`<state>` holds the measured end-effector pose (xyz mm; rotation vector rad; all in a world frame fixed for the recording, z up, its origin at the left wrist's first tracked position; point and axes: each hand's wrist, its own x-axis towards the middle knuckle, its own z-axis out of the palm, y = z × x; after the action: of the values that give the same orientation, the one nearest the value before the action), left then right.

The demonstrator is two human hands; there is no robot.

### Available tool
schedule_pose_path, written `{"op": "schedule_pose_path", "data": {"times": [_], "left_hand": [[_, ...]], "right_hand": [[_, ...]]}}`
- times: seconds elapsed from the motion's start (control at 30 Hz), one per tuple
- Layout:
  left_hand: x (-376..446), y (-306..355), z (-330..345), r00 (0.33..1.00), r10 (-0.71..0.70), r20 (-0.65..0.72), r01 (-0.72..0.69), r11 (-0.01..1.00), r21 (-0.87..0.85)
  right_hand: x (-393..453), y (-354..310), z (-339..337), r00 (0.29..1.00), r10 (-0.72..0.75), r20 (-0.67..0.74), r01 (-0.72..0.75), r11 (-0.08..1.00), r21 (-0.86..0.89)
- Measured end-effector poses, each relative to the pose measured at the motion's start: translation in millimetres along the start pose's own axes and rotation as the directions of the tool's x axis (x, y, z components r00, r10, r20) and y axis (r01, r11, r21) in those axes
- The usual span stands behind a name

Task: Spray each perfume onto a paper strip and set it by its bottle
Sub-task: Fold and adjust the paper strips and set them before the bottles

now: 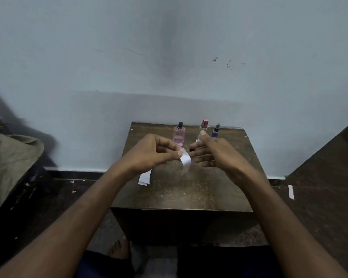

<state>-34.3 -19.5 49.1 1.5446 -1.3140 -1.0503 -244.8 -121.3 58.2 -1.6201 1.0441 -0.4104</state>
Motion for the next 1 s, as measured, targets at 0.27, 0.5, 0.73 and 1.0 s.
{"op": "schedule_pose_path", "data": {"times": [0.27, 0.5, 0.73, 1.0], "left_hand": [[-4.0, 4.8, -4.2, 0.989, 0.079, -0.123, -0.063, 0.989, 0.132], [-1.2, -4.3, -7.8, 0.953, 0.151, -0.264, -0.082, 0.963, 0.255], [19.2, -19.4, -12.2, 0.949, 0.159, -0.273, -0.037, 0.914, 0.403], [47.5, -43.2, -3.2, 0.985, 0.080, -0.152, 0.034, 0.776, 0.630]], "right_hand": [[-7.4, -12.6, 15.2, 0.993, -0.002, 0.116, -0.004, 0.999, 0.052], [-13.1, -13.3, 18.2, 0.977, 0.067, 0.200, -0.100, 0.982, 0.158], [-8.6, -5.5, 18.1, 0.965, 0.118, 0.232, -0.149, 0.981, 0.121], [-0.7, 5.2, 16.5, 0.983, 0.161, 0.091, -0.103, 0.887, -0.451]]}}
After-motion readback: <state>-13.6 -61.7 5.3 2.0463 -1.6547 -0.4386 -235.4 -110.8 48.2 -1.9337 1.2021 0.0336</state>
